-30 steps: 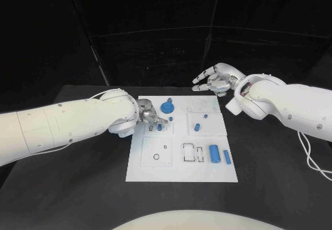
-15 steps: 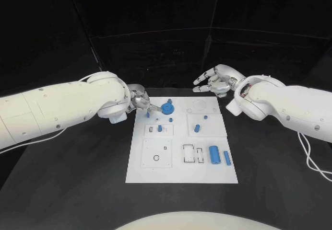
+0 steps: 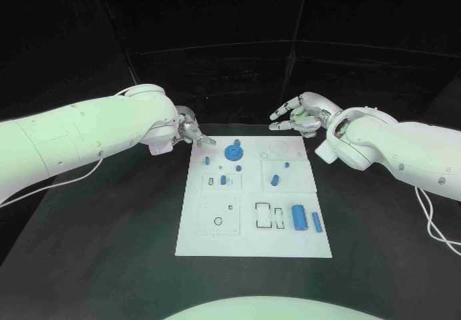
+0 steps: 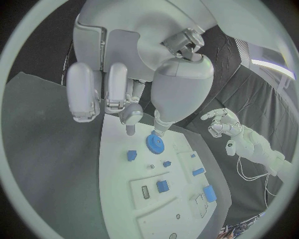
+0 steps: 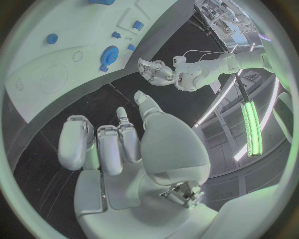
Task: Assemble the parts on the task board
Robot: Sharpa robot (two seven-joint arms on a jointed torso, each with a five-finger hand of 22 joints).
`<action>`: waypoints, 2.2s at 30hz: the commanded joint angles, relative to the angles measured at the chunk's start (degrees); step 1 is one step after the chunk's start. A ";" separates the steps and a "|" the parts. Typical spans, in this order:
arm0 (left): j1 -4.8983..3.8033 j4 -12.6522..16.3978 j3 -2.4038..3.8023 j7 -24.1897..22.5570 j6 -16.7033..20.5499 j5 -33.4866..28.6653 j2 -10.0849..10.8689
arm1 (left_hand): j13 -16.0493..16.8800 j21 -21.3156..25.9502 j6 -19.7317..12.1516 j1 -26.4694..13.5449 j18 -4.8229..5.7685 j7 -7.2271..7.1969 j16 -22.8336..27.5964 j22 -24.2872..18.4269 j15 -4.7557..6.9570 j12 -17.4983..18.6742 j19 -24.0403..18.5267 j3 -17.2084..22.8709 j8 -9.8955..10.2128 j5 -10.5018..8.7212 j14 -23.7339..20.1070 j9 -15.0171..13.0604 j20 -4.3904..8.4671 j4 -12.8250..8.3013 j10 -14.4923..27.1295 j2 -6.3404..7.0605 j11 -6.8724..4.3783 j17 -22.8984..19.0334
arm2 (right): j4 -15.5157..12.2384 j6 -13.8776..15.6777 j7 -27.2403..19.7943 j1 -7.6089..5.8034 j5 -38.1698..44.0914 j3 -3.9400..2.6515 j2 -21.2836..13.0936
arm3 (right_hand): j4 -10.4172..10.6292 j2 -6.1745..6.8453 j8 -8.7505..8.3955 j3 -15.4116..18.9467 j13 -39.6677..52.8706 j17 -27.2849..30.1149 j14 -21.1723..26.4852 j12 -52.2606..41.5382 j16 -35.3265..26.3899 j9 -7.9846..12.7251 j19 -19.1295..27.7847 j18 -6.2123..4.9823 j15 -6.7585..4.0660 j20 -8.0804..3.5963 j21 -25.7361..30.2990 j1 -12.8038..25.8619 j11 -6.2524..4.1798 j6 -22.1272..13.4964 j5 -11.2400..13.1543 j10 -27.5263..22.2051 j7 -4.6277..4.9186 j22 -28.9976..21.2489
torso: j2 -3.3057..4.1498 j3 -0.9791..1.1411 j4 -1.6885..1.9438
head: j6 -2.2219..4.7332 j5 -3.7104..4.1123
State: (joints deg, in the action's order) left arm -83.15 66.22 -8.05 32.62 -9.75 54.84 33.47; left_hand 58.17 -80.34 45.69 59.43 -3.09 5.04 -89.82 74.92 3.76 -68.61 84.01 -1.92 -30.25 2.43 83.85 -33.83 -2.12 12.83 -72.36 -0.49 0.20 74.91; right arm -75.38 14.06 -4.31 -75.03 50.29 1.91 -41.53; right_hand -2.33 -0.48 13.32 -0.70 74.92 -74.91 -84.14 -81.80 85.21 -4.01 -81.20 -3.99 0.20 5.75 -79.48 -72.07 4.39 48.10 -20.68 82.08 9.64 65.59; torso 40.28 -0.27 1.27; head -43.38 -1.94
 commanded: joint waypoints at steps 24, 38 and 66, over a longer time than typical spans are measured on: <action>2.88 -9.27 -0.42 -0.99 -8.17 0.53 -5.86 | 0.11 -0.33 2.13 1.63 0.23 -0.17 -0.18 1.41 -0.29 -0.54 2.16 -2.22 0.22 0.29 6.15 1.48 -0.35 0.59 -0.10 -1.34 0.26 15.09 | 0.30 -0.17 -0.80 0.09 0.15 -0.03 0.80 | 0.16 -0.23 0.25 0.21 4.34 -5.44 -3.69 0.23 -0.16 0.06 0.19 -0.56 -0.44 -0.11 0.22 0.41 0.00 -0.35 -0.37 -0.26 -0.15 -0.01 | 0.10 -0.08 -0.06 | -0.34 -0.13; 3.69 -10.53 -0.41 -1.23 -8.10 0.58 -7.40 | 0.14 -0.50 3.27 4.97 0.28 -0.48 -0.18 1.72 -0.04 -0.78 2.24 -2.32 -0.34 0.31 6.15 2.16 -0.15 -0.97 -0.21 -3.47 -0.02 15.09 | 0.27 -0.14 -0.64 0.10 0.15 -0.03 0.94 | 0.17 -0.35 0.29 0.19 4.30 -5.42 -3.69 0.26 -0.18 0.06 0.21 -0.57 -0.45 -0.12 0.26 0.37 0.00 -0.38 -0.41 -0.29 -0.15 -0.08 | 0.05 -0.05 0.00 | -0.42 0.02; 3.76 -9.82 -0.40 -1.29 -7.86 0.58 -6.74 | 0.40 -0.69 5.20 8.15 0.33 -2.06 -0.18 2.16 1.01 -1.25 2.34 -1.40 -6.24 0.32 6.15 -1.28 0.72 -4.03 -0.66 -6.44 -1.35 15.09 | 0.35 -0.18 -0.33 0.09 0.15 -0.03 0.91 | 0.20 -0.45 0.32 0.16 4.35 -5.40 -3.69 0.22 -0.19 0.07 0.19 -0.56 -0.45 -0.12 0.25 0.35 0.00 -0.39 -0.44 -0.26 -0.15 -0.04 | 0.07 -0.13 0.08 | -0.66 0.35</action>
State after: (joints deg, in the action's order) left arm -79.33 56.22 -8.45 31.85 -17.12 54.98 26.68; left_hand 58.50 -80.83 50.99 67.19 -3.09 3.36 -89.82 74.91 4.40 -69.49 83.99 -3.30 -36.26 2.43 84.05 -34.90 -1.72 9.15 -73.00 -6.69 -0.85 74.91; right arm -75.07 14.04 -4.32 -74.82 50.38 1.92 -40.66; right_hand -2.33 -0.70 13.31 -0.70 74.92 -74.95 -84.14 -81.81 85.21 -4.02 -81.20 -3.99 0.20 5.75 -79.48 -71.85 4.40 48.10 -20.88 82.09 9.64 65.60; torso 40.33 -0.38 1.37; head -44.00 -1.63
